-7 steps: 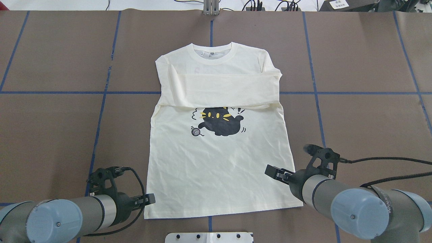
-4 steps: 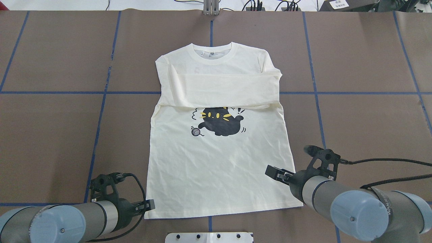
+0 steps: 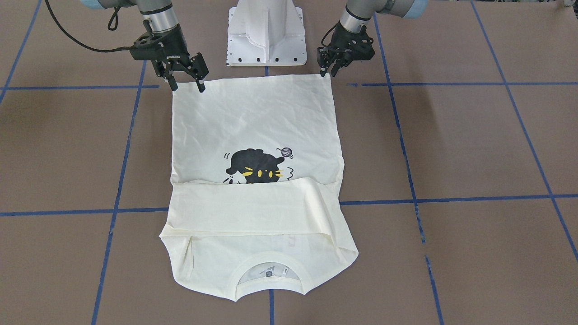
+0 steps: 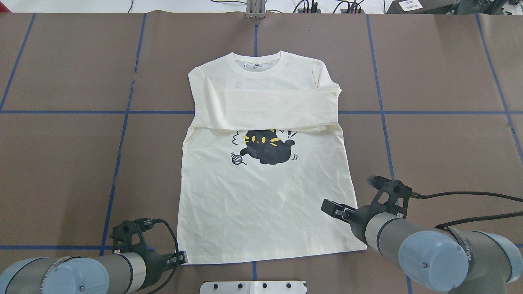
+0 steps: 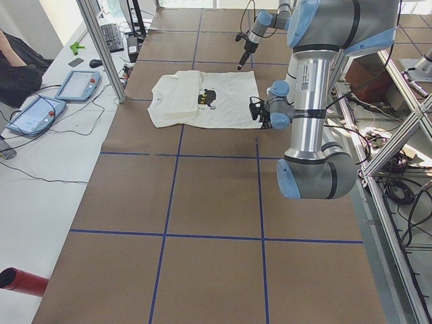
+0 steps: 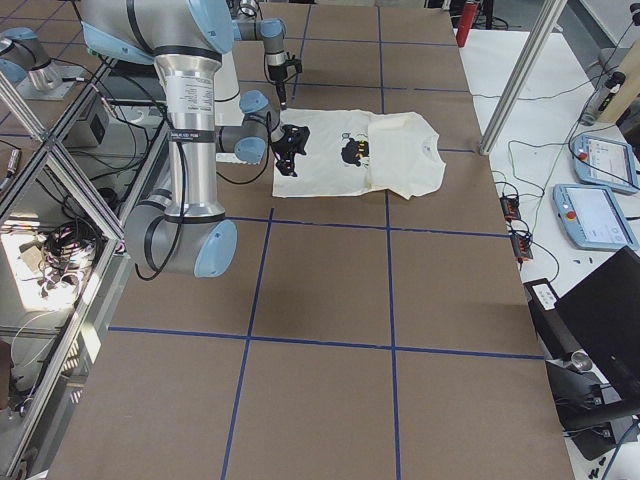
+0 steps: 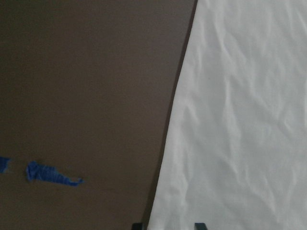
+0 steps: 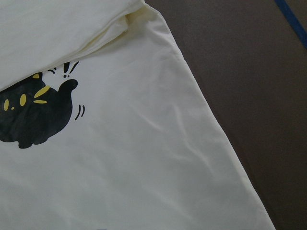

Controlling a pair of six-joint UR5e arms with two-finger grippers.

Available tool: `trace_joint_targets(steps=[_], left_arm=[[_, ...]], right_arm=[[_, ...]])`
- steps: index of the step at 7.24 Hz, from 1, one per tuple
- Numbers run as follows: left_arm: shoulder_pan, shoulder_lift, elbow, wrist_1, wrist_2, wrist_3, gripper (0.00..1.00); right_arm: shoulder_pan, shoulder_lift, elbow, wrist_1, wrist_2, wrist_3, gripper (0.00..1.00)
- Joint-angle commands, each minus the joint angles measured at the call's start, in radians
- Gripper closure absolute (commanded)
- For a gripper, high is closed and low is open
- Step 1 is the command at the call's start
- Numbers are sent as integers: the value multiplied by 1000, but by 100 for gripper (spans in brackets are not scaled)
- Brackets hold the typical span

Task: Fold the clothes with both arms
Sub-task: 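Close both grippers on the bottom hem corners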

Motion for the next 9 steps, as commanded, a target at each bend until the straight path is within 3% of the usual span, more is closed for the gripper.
trace_joint_targets(steps=[1, 3, 5, 8, 9], left_arm=[[3, 0, 3, -1, 0, -1, 54], [3, -13, 15, 0, 0, -1, 61], [3, -13, 18, 0, 0, -1, 62], [3, -17, 21, 0, -2, 2, 100], [3, -17, 21, 0, 0, 9, 100]], right_arm=[[-1, 4, -3, 0, 0, 0, 5], [-1, 6, -3, 0, 0, 0, 4], [-1, 7, -4, 0, 0, 0, 4], [-2, 7, -6, 0, 0, 0, 4], [-2, 7, -7, 0, 0, 0, 4]])
